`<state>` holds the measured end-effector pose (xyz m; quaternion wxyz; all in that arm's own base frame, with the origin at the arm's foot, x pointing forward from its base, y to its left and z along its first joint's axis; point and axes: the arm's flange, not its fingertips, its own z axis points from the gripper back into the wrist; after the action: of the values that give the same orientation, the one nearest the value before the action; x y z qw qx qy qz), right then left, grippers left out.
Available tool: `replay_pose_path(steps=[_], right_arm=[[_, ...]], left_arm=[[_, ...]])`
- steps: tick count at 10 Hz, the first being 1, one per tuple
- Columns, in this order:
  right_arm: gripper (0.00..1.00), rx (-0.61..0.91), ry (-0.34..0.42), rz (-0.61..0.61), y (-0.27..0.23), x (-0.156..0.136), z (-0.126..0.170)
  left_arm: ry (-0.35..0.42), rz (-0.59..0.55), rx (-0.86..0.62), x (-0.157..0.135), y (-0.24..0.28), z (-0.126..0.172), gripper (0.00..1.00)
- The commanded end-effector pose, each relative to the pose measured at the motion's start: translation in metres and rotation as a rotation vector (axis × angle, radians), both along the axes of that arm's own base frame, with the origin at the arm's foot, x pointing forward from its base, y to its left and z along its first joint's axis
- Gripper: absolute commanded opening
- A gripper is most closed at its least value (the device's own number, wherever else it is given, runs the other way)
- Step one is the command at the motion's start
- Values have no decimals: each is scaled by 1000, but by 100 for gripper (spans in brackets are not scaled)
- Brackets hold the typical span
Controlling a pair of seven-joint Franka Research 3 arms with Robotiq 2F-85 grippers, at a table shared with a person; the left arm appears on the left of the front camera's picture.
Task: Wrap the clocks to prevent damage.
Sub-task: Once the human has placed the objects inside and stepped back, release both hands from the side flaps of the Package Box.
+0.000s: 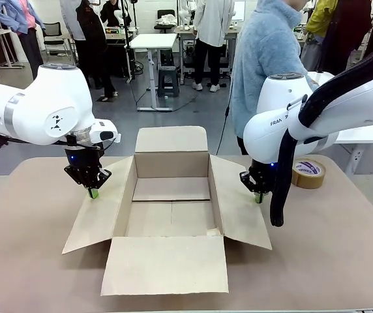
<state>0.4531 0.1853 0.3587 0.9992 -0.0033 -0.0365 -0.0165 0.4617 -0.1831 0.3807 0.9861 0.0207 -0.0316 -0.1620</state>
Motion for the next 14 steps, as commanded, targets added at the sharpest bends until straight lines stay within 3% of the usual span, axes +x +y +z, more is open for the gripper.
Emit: replay_pose_path(steps=[1, 14], right_arm=[[1, -5, -9, -14, 1, -1, -1], [1, -5, -9, -14, 1, -1, -1]], left_arm=[[-6, 4, 5, 0, 1, 0, 0], [-6, 4, 5, 0, 1, 0, 0]])
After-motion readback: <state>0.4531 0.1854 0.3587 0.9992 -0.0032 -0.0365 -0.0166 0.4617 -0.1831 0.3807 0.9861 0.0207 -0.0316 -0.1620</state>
